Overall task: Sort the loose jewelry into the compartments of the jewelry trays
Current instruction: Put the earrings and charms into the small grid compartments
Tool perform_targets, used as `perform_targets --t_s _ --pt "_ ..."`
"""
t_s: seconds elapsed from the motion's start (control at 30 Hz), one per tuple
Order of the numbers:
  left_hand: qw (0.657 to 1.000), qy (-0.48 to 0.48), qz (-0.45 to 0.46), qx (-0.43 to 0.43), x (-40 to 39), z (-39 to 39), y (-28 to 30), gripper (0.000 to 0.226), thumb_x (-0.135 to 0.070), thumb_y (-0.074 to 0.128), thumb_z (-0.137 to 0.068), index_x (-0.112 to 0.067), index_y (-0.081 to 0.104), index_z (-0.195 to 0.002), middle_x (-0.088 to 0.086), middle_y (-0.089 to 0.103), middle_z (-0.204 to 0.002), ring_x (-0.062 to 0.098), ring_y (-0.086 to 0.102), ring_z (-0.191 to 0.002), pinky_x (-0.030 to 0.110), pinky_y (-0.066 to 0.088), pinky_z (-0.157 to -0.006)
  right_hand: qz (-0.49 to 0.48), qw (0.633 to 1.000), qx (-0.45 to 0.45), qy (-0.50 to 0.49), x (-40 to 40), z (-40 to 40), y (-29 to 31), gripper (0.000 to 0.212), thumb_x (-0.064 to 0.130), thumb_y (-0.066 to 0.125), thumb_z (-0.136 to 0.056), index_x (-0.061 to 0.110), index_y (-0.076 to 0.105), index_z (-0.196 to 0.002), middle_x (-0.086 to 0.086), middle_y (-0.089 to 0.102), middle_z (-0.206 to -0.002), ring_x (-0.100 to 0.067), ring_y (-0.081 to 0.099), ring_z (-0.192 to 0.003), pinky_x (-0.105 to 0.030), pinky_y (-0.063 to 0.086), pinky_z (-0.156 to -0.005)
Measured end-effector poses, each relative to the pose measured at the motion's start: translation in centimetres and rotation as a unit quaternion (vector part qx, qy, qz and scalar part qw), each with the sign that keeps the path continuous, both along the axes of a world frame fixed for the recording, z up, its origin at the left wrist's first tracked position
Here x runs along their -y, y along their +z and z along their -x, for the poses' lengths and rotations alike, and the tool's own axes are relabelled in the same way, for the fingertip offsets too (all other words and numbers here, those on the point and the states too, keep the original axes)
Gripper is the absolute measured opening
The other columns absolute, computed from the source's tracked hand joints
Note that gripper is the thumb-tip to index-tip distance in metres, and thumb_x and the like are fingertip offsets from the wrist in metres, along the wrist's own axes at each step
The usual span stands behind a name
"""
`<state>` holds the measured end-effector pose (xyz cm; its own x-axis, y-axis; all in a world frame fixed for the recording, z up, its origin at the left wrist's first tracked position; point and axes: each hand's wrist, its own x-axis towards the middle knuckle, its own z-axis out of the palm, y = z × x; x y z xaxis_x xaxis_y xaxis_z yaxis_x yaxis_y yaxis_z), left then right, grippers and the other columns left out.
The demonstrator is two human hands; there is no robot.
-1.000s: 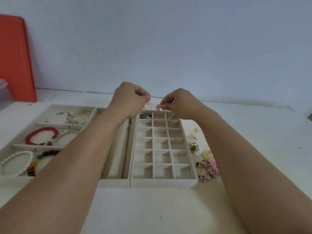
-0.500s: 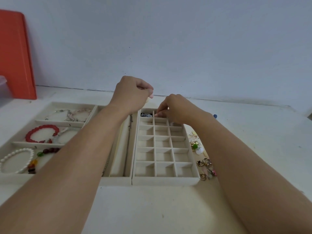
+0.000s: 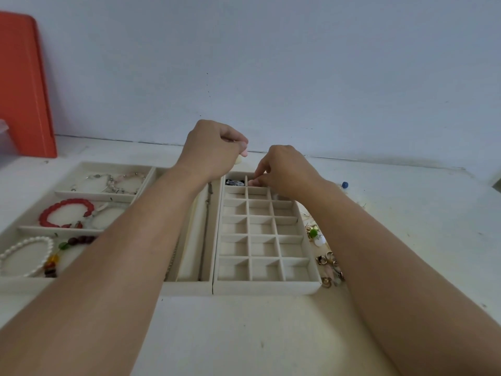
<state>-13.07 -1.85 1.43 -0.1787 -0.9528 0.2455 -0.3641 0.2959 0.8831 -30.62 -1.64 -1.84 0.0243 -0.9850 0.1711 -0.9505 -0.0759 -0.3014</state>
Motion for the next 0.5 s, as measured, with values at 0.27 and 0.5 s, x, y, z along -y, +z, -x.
perform_targets --t_s 0.27,0.5 --pt "1.0 -0.001 -0.003 0.003 0.1 0.1 -0.1 0.011 -0.014 0.067 -0.091 -0.02 0.077 -0.09 -0.01 0.075 -0.073 -0.015 0.059 -0.057 0.0 0.035 -0.049 -0.033 0.999 0.009 0.006 -0.2 0.4 0.2 0.015 0.02 0.072 -0.09 0.032 0.08 -0.093 0.012 0.064 -0.079 -0.014 0.063 -0.078 -0.028 0.053 -0.073" --pt "1.0 -0.008 -0.009 0.006 0.2 0.1 0.0 0.012 -0.014 0.066 -0.092 -0.019 0.076 -0.092 -0.009 0.076 -0.077 -0.015 0.059 -0.057 0.001 0.036 -0.048 -0.027 0.999 -0.003 -0.044 -0.7 1.0 1.0 0.009 0.026 0.072 -0.089 0.032 0.079 -0.091 0.007 0.069 -0.086 -0.015 0.063 -0.075 -0.029 0.052 -0.07"
